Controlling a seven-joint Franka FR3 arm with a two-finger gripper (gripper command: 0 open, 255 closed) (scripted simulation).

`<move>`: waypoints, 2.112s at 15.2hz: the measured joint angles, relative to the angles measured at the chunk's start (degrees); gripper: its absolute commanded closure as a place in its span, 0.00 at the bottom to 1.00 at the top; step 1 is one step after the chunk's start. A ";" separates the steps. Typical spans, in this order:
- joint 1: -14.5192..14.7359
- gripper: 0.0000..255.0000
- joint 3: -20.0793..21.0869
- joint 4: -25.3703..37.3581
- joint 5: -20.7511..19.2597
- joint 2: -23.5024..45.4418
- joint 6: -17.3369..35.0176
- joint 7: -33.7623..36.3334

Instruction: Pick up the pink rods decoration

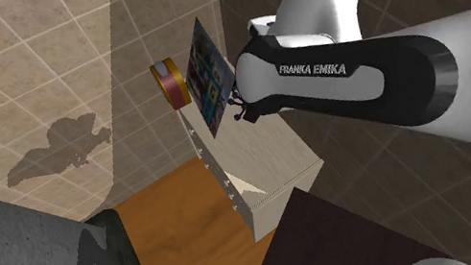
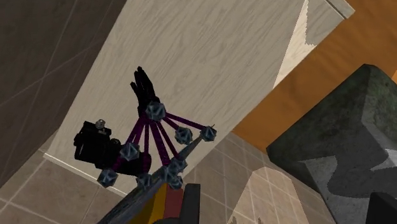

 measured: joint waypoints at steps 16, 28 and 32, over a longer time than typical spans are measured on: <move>-9.44 0.00 1.52 18.58 56.74 41.23 -10.47 -45.66; -10.15 1.00 2.32 18.93 57.94 42.24 -10.34 -46.50; -8.67 1.00 0.68 18.49 55.47 40.23 -10.71 -44.59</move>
